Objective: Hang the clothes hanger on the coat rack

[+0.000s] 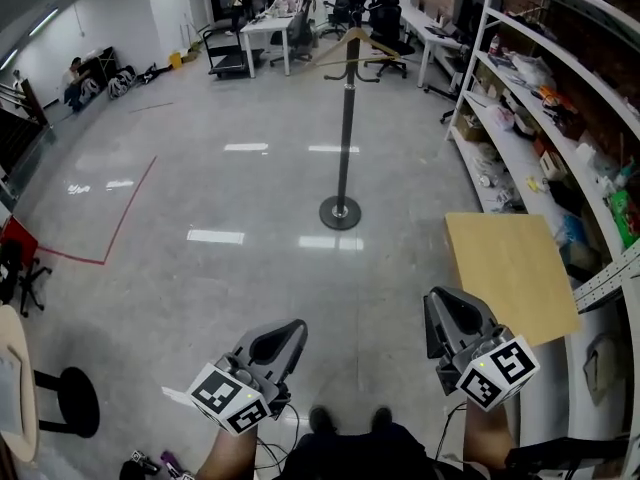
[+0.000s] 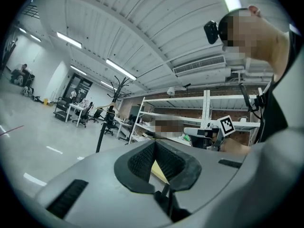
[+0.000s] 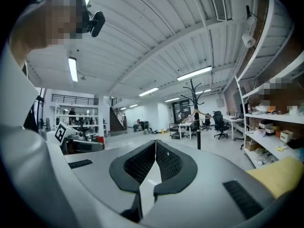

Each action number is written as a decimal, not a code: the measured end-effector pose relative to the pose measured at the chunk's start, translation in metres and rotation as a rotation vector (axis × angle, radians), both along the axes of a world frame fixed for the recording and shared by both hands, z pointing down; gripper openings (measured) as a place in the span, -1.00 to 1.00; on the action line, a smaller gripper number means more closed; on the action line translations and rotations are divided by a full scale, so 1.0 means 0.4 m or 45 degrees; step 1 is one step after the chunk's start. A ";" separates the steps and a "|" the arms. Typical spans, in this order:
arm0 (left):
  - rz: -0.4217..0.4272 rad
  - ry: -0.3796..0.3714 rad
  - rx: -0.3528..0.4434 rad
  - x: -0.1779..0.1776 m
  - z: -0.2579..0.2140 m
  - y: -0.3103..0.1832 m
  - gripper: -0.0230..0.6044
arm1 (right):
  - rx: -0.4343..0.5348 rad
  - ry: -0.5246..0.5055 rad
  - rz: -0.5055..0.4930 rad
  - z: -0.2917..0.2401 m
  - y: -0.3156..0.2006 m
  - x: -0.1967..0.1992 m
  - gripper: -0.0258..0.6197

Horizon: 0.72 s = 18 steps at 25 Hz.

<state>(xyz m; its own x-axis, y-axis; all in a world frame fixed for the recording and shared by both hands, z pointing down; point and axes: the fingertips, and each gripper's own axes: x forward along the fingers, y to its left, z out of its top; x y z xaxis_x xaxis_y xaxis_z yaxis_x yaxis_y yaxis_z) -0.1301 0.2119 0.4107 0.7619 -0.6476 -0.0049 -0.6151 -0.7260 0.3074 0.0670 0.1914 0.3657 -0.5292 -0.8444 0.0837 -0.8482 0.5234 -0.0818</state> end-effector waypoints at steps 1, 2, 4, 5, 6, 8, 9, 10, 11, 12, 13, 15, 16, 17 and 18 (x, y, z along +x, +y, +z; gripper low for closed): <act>-0.004 0.000 0.009 0.004 -0.008 0.022 -0.93 | 0.004 0.003 -0.002 -0.007 0.023 0.007 -0.90; -0.006 -0.004 0.021 0.010 -0.018 0.045 -0.93 | 0.011 0.004 -0.006 -0.015 0.045 0.012 -0.90; -0.016 -0.015 0.045 0.022 -0.037 0.088 -0.93 | 0.034 -0.002 -0.019 -0.033 0.087 0.025 -0.90; -0.025 -0.018 0.054 0.031 -0.044 0.108 -0.93 | 0.043 -0.007 -0.025 -0.039 0.108 0.033 -0.90; -0.034 -0.021 0.057 0.042 -0.049 0.128 -0.93 | 0.048 -0.014 -0.032 -0.041 0.131 0.045 -0.90; -0.046 -0.029 0.046 0.084 -0.048 0.180 -0.93 | 0.052 -0.019 -0.060 -0.035 0.195 0.076 -0.90; -0.045 -0.041 0.038 0.113 -0.046 0.211 -0.93 | 0.056 -0.013 -0.076 -0.028 0.231 0.095 -0.90; -0.042 -0.060 0.037 0.143 -0.045 0.239 -0.93 | 0.060 -0.004 -0.083 -0.020 0.261 0.119 -0.90; -0.040 -0.079 0.040 0.169 -0.046 0.263 -0.93 | 0.055 -0.001 -0.080 -0.009 0.284 0.146 -0.90; -0.041 -0.094 0.042 0.191 -0.048 0.283 -0.93 | 0.038 -0.012 -0.071 0.003 0.299 0.173 -0.90; -0.046 -0.099 0.040 0.208 -0.051 0.301 -0.93 | 0.013 -0.034 -0.062 0.015 0.311 0.199 -0.90; -0.054 -0.098 0.035 0.234 -0.057 0.335 -0.93 | -0.024 -0.079 -0.047 0.026 0.333 0.238 -0.90; -0.052 -0.102 0.043 0.244 -0.064 0.351 -0.93 | -0.023 -0.091 -0.042 0.022 0.345 0.251 -0.90; -0.048 -0.110 0.060 0.252 -0.072 0.369 -0.93 | -0.011 -0.097 -0.037 0.013 0.359 0.260 -0.90; -0.044 -0.119 0.079 0.258 -0.080 0.386 -0.93 | 0.006 -0.095 -0.030 0.003 0.372 0.267 -0.90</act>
